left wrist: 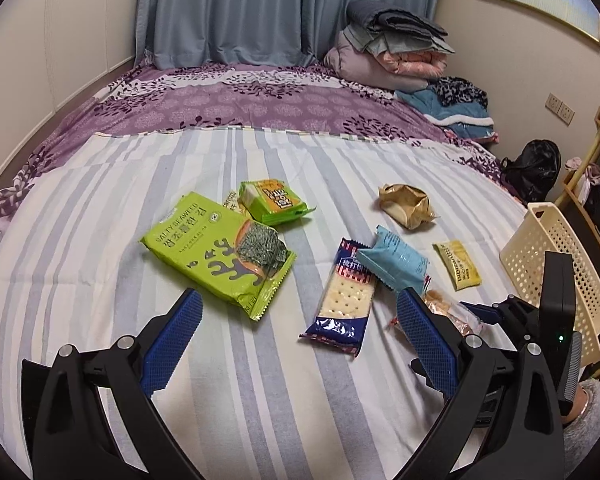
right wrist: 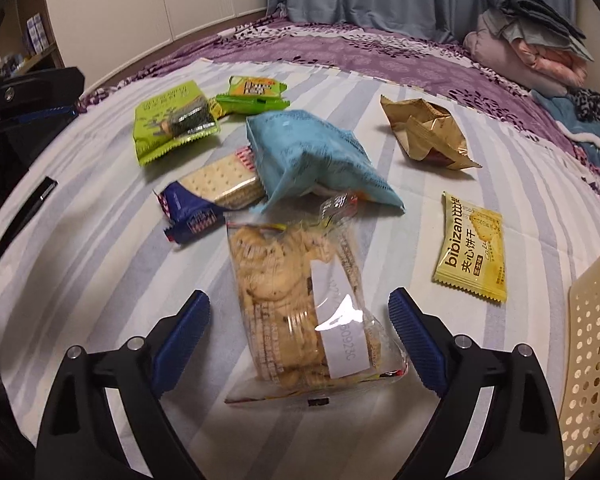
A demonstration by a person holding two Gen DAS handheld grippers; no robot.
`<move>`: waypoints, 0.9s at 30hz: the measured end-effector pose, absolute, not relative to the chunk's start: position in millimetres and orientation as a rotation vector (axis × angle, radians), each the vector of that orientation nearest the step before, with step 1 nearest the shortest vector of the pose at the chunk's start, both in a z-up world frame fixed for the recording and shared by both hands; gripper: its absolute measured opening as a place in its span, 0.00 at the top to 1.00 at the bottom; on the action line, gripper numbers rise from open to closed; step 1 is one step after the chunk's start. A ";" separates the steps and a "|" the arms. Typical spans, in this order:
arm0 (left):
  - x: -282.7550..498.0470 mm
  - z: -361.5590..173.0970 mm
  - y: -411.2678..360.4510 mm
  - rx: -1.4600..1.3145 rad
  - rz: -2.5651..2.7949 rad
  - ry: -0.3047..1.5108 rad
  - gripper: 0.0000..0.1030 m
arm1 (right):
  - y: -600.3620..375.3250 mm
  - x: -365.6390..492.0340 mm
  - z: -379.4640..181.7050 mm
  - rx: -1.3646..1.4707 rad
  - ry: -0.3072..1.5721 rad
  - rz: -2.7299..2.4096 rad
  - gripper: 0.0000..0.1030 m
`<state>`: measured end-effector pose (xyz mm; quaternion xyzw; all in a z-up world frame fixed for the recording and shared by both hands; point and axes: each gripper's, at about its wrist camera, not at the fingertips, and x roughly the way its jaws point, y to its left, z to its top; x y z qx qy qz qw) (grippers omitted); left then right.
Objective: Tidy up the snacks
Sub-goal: 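Grasp the large clear zip bag of cookies with the right gripper, then grasp the light blue bag with the left gripper while the right lifts the cookie bag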
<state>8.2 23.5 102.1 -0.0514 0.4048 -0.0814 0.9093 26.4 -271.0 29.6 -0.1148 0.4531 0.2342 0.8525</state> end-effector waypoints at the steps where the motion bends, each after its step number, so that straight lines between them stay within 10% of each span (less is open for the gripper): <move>1: 9.3 99.9 22.3 -0.105 -0.170 0.840 0.04 | -270.8 26.3 28.1 -0.241 0.960 0.492 0.13; 8: 13.4 89.7 15.1 -0.087 -0.179 0.862 0.04 | -276.8 27.9 29.5 -0.212 0.958 0.455 0.33; 27: 53.1 68.6 -73.1 0.015 -0.343 0.892 0.04 | -337.0 -27.4 41.3 -0.096 0.954 0.297 0.35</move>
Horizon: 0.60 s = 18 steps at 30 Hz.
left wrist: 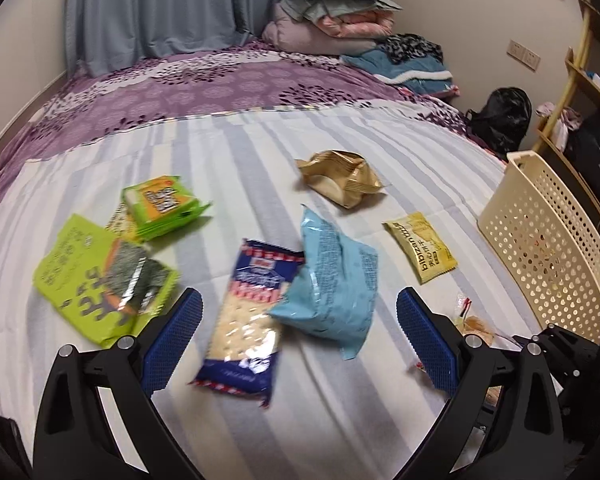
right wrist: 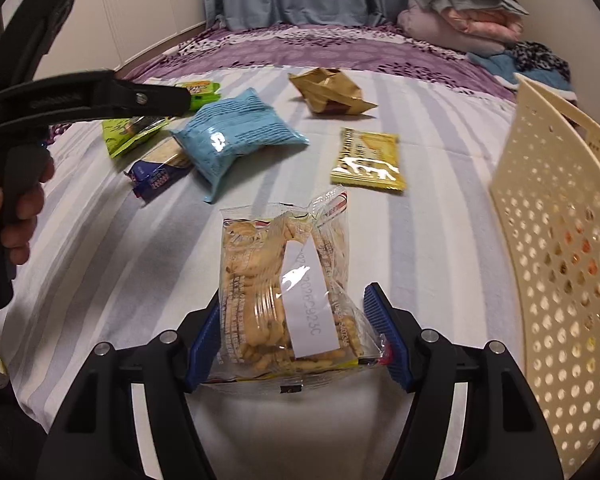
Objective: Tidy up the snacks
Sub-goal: 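Grasp the light blue bag with the left gripper while the right lifts the cookie bag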
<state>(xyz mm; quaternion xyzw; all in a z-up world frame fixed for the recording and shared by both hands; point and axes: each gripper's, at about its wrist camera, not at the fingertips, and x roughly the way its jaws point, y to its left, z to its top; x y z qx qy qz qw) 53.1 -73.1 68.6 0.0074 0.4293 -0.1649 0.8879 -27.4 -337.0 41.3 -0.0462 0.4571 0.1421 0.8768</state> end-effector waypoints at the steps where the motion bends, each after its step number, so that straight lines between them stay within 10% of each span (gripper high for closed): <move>1: 54.6 65.3 -80.7 0.025 -0.350 0.894 0.04 | -339.2 -26.8 41.8 -0.094 0.952 0.294 0.35; 14: 79.6 25.3 -118.5 0.181 -0.343 0.926 0.04 | -349.6 -27.4 38.5 -0.051 0.945 0.288 0.34; 18: 80.9 22.4 -124.8 0.289 -0.292 0.874 0.28 | -352.8 -28.1 38.8 -0.038 0.938 0.287 0.34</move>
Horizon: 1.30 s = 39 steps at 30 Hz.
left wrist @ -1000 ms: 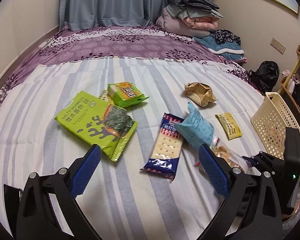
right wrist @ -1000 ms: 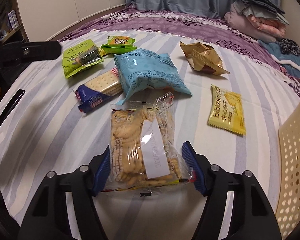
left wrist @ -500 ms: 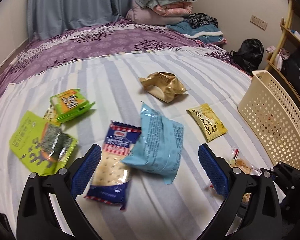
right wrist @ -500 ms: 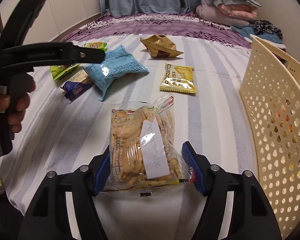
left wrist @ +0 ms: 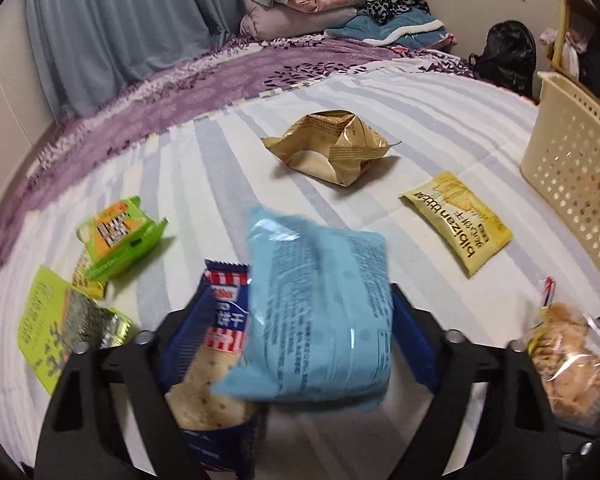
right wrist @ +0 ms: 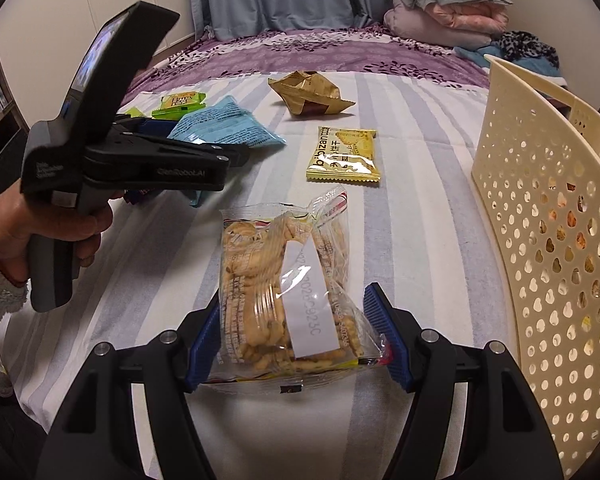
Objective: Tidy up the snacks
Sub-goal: 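Grasp the light blue bag with the left gripper while the right lifts the cookie bag, then carry the clear cookie bag into the basket and open the right gripper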
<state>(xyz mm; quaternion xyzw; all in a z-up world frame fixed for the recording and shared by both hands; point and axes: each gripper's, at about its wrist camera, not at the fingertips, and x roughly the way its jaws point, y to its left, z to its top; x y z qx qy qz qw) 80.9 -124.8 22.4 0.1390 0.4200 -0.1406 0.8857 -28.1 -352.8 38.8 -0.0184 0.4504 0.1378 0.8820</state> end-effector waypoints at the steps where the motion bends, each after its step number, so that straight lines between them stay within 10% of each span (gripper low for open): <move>1: 80.7 23.2 -125.6 0.297 -0.297 0.868 0.34 | -353.5 -27.6 39.6 -0.034 0.934 0.288 0.34; 39: 13.8 129.3 -124.7 0.121 -0.425 0.743 0.45 | -412.0 -67.5 146.8 0.125 0.597 0.195 0.34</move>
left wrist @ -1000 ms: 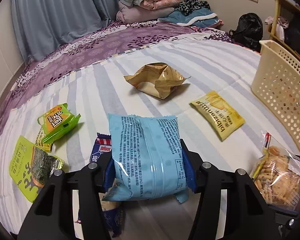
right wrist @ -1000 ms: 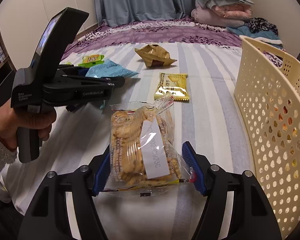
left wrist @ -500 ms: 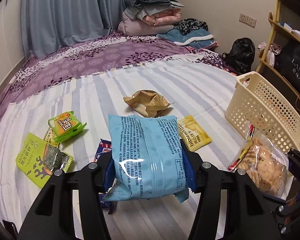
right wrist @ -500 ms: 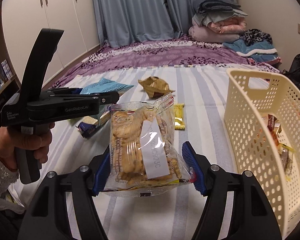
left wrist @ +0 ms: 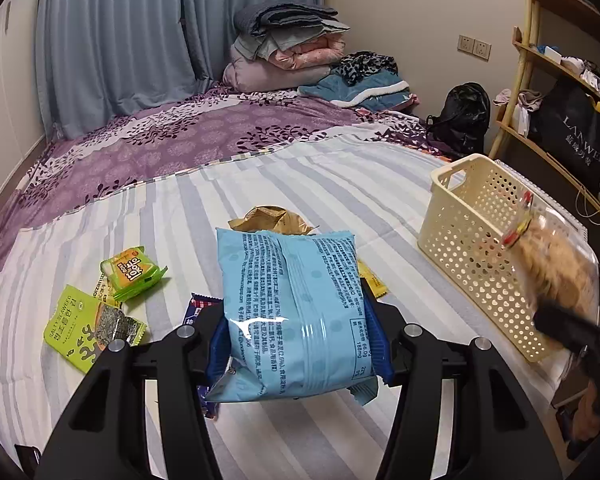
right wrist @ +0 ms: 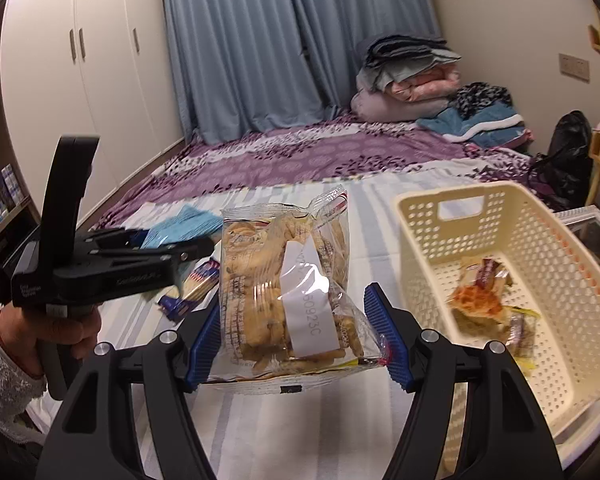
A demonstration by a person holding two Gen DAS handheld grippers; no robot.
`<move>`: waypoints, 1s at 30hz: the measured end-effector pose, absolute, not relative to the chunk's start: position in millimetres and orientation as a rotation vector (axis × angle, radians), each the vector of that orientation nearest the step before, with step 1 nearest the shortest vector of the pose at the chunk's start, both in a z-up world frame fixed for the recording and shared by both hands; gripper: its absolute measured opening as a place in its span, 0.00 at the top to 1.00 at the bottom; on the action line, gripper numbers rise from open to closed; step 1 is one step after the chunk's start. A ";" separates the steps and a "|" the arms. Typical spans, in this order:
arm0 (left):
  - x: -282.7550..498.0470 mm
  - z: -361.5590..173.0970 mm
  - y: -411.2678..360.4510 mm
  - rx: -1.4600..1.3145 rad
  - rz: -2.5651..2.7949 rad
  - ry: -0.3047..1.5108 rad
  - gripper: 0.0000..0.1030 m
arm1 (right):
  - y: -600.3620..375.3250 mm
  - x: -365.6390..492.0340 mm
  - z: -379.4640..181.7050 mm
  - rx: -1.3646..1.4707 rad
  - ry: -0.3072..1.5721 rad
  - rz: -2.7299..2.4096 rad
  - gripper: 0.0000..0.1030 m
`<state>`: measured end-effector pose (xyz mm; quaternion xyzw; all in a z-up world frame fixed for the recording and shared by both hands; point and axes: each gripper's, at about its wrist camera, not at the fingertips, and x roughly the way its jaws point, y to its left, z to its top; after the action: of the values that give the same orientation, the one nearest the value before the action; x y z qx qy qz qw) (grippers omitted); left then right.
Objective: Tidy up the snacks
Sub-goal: 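Carry the clear cookie bag into the basket and open the right gripper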
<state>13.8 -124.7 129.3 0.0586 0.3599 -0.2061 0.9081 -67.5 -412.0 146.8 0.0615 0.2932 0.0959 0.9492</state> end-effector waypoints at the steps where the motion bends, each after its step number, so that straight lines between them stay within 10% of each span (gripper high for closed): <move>1: 12.5 130.3 -124.8 0.122 -0.427 0.740 0.45 | -417.9 -69.1 149.2 0.131 0.586 0.175 0.34; 30: -19.4 154.9 -155.5 0.172 -0.495 0.698 0.45 | -569.5 -113.9 125.8 0.344 0.564 -0.294 0.22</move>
<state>-19.4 -155.5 154.9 0.0834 0.3381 -0.2398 0.9062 -113.9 -569.5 125.8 0.1683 0.2758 -0.1436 0.9354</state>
